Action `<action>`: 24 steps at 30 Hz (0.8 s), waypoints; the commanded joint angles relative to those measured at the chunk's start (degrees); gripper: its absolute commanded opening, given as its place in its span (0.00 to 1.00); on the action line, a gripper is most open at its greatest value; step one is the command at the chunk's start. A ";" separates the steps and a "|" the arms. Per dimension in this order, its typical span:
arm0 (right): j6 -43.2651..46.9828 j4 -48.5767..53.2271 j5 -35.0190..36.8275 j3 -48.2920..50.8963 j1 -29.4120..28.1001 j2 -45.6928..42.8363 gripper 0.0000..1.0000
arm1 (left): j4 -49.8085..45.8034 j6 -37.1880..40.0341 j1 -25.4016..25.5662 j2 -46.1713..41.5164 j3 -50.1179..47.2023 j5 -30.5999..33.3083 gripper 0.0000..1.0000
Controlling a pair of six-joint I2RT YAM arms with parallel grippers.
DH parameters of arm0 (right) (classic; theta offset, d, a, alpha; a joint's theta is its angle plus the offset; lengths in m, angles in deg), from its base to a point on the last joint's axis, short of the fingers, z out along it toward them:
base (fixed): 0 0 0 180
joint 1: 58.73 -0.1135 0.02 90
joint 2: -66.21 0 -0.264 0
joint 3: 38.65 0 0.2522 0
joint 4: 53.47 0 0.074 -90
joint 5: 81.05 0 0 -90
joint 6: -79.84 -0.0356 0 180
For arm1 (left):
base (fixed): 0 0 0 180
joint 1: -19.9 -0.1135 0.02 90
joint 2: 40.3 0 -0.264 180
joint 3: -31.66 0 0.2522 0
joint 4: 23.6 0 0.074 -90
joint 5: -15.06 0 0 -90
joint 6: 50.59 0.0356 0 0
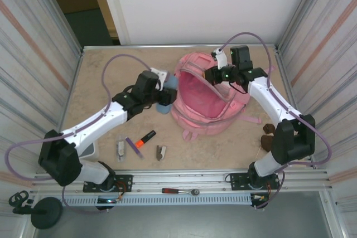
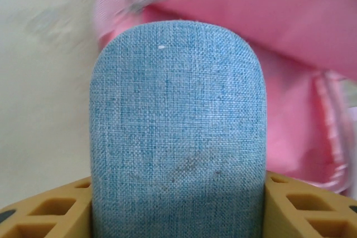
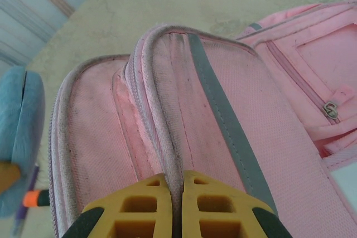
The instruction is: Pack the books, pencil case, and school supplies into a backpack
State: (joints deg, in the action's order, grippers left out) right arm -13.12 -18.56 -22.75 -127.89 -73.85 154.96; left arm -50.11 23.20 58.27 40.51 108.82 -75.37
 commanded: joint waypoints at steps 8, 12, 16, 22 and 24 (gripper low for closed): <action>-14.18 0.64 -9.21 -13.41 4.29 4.69 0.00 | 17.30 -22.30 1.71 18.66 11.52 -5.15 0.57; -15.06 0.33 -10.11 -13.51 4.57 6.24 0.00 | 21.17 -27.41 2.65 25.70 14.71 -2.60 0.60; -14.92 -0.40 -10.01 -11.77 4.58 6.73 0.00 | 19.29 -27.29 2.50 32.38 21.00 -5.12 0.70; -13.21 0.59 -9.47 -10.12 5.13 6.87 0.00 | 17.89 -22.24 2.68 28.27 15.09 -8.66 0.85; -13.36 0.39 -9.65 -9.73 5.27 7.29 0.00 | 16.80 -20.93 2.68 26.24 11.87 -9.57 0.85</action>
State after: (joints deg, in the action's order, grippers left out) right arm -26.23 -15.37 -30.18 -137.75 -69.47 162.59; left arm -32.96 -0.25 60.54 71.20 124.01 -82.71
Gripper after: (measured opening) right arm 0.066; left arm 0.853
